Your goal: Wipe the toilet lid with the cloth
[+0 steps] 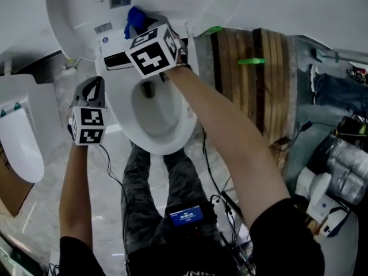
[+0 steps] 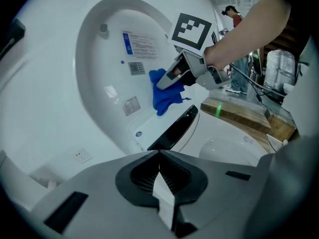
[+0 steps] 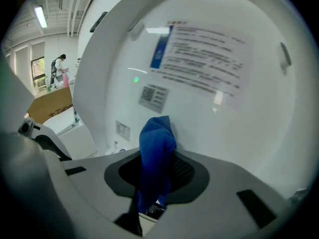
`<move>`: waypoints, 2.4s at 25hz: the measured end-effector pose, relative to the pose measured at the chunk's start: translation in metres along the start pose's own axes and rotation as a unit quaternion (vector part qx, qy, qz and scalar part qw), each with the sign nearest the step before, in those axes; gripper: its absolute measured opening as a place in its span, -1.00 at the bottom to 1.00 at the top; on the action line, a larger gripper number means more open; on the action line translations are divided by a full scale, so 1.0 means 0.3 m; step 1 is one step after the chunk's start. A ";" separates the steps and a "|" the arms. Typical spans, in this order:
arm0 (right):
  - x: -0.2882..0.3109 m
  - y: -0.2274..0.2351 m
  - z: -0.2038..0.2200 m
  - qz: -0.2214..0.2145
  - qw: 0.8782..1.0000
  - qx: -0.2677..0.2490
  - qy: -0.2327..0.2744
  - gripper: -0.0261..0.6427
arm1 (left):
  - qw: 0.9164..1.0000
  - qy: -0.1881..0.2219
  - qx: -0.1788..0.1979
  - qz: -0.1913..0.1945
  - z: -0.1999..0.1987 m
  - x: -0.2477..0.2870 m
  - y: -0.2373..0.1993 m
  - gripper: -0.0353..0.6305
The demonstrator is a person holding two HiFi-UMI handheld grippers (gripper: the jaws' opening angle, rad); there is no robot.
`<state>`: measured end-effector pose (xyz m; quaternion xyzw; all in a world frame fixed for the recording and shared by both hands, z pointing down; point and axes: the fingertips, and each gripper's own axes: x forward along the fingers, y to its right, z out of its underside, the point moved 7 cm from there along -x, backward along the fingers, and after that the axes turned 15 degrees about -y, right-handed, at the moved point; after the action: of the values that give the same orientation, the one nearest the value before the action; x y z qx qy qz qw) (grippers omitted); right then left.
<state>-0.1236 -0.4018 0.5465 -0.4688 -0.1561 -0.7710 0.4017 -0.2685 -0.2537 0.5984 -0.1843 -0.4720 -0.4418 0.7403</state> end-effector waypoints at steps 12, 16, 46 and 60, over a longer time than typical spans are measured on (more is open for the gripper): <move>-0.499 0.348 0.105 0.042 0.998 0.037 0.028 -0.62 | 0.998 0.039 0.018 -0.048 -0.375 -0.299 0.081 -0.86; -0.732 0.341 0.111 0.016 0.998 0.042 0.047 -0.62 | 0.998 0.034 0.015 -0.045 -0.468 -0.507 0.113 -0.86; -1.346 0.184 0.555 -0.113 0.991 0.017 0.065 -0.62 | 0.995 0.055 -0.080 -0.011 -0.335 -1.160 0.580 -0.86; -1.645 -0.227 0.874 -0.072 0.995 0.034 0.062 -0.62 | 0.994 0.083 -0.053 0.036 0.121 -1.469 0.834 -0.86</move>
<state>0.0982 0.0363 0.2713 -0.3940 -0.1903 -0.8199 0.3693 -0.1530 0.1183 0.2722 -0.2028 -0.3780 -0.4531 0.7814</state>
